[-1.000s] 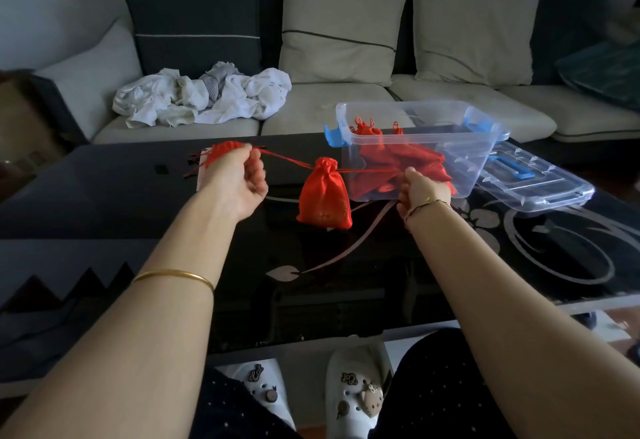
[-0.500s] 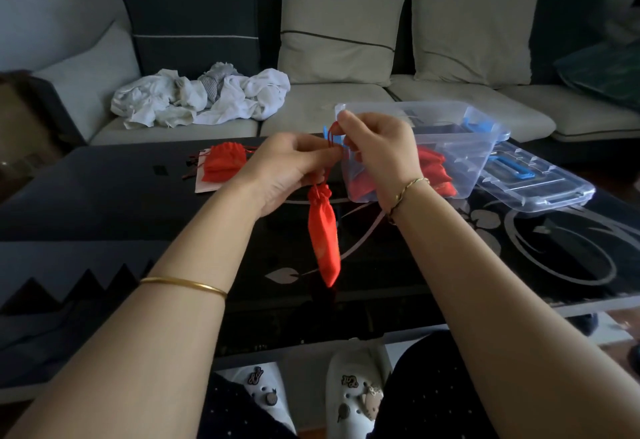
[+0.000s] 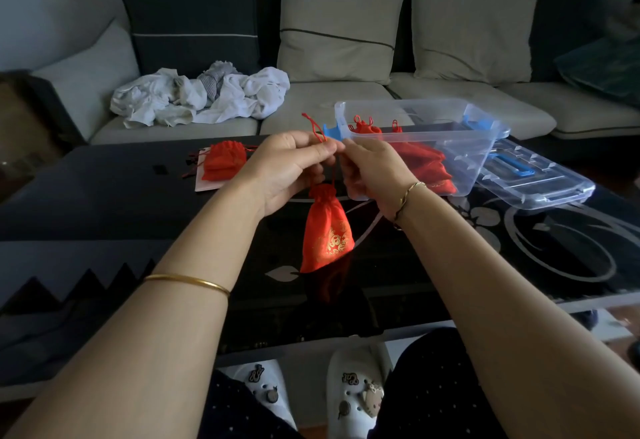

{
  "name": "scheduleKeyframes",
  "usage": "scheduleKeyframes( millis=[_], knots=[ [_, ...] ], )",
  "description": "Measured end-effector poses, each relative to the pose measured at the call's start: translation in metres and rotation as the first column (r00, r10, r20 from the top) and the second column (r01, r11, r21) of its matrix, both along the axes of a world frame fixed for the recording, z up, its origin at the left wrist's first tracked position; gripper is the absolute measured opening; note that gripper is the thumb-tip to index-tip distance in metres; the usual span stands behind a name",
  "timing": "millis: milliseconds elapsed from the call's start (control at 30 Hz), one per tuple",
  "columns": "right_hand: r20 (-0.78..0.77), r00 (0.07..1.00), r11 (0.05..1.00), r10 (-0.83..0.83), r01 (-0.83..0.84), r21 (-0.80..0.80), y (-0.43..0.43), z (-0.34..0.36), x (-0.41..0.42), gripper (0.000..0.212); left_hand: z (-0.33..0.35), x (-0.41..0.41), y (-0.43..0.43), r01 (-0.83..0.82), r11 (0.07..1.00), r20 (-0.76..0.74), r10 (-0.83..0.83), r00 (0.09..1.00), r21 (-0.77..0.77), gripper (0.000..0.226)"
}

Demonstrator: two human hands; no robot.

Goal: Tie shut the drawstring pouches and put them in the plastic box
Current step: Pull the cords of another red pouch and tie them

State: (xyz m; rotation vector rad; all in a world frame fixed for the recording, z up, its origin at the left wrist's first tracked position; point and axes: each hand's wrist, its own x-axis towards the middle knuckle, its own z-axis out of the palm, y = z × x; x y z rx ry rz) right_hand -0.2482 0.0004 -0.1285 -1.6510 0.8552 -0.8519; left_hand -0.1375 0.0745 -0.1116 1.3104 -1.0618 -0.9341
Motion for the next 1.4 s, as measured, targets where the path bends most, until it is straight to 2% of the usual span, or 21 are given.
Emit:
scheduleKeyframes(
  millis=[67, 167, 200, 267, 333, 367, 433, 500, 600, 667, 833, 1034, 1167, 1267, 1400],
  knots=[
    [0.061, 0.998, 0.999, -0.014, 0.011, 0.052, 0.001, 0.000, -0.001, 0.034, -0.002, 0.002, -0.001, -0.017, 1.000, -0.014, 0.017, 1.000, 0.001, 0.015],
    [0.152, 0.988, 0.969, 0.017, -0.054, 0.239, 0.003, 0.003, -0.005, 0.033, -0.005, 0.003, -0.003, -0.051, 0.999, -0.043, 0.051, 0.998, -0.002, 0.015],
    [0.114, 0.991, 0.958, 0.063, -0.092, 0.271, 0.004, 0.004, -0.008, 0.033, -0.005, 0.003, -0.004, -0.066, 0.998, -0.042, 0.066, 0.997, -0.010, 0.016],
    [-0.072, 0.985, 0.953, 0.160, -0.135, 0.271, 0.008, 0.004, -0.013, 0.033, -0.006, 0.004, -0.005, -0.092, 0.996, -0.019, 0.091, 0.996, -0.022, 0.018],
    [-0.250, 0.955, 0.975, 0.160, -0.113, 0.194, 0.008, 0.001, -0.014, 0.031, -0.006, 0.003, -0.004, -0.082, 0.996, 0.041, 0.083, 0.996, -0.014, 0.020],
    [-0.269, 0.956, 0.987, 0.119, -0.083, 0.140, 0.006, -0.001, -0.013, 0.030, -0.005, 0.003, -0.003, -0.064, 0.998, 0.089, 0.065, 0.994, -0.016, 0.021],
    [-0.154, 0.988, 0.999, 0.022, -0.015, 0.043, 0.001, -0.006, -0.008, 0.027, -0.004, 0.002, -0.002, -0.024, 0.998, 0.227, 0.035, 0.973, -0.051, 0.024],
    [0.006, 1.000, 0.999, -0.013, 0.013, 0.040, -0.003, -0.008, -0.004, 0.027, -0.002, 0.000, 0.000, 0.007, 0.994, 0.419, 0.039, 0.907, -0.108, 0.025],
    [0.113, 0.991, 0.986, 0.077, -0.092, 0.139, 0.000, -0.011, -0.004, 0.027, -0.003, -0.002, 0.000, 0.010, 0.975, 0.655, 0.141, 0.742, -0.221, 0.025],
    [0.162, 0.975, 0.956, 0.155, -0.189, 0.224, 0.002, -0.012, -0.006, 0.025, -0.006, -0.003, 0.000, -0.016, 0.953, 0.710, 0.238, 0.663, -0.304, 0.027],
    [0.172, 0.945, 0.901, 0.278, -0.318, 0.293, 0.000, -0.013, -0.009, 0.021, -0.008, -0.002, 0.000, -0.111, 0.907, 0.647, 0.371, 0.666, -0.406, 0.030],
    [0.248, 0.908, 0.873, 0.336, -0.400, 0.281, -0.002, -0.015, -0.007, 0.021, -0.009, 0.000, -0.002, -0.137, 0.889, 0.569, 0.390, 0.723, -0.436, 0.029],
    [0.308, 0.918, 0.872, 0.251, -0.353, 0.340, -0.004, -0.013, -0.006, 0.019, -0.011, 0.004, -0.004, -0.166, 0.885, 0.559, 0.410, 0.721, -0.435, 0.026],
    [0.360, 0.920, 0.868, 0.156, -0.301, 0.395, -0.005, -0.011, -0.005, 0.025, -0.014, 0.005, -0.005, -0.170, 0.906, 0.572, 0.380, 0.727, -0.387, 0.016],
    [0.342, 0.936, 0.879, 0.082, -0.230, 0.418, -0.008, -0.015, -0.005, 0.030, -0.015, 0.008, -0.006, -0.165, 0.941, 0.493, 0.299, 0.817, -0.297, 0.015]
  ],
)
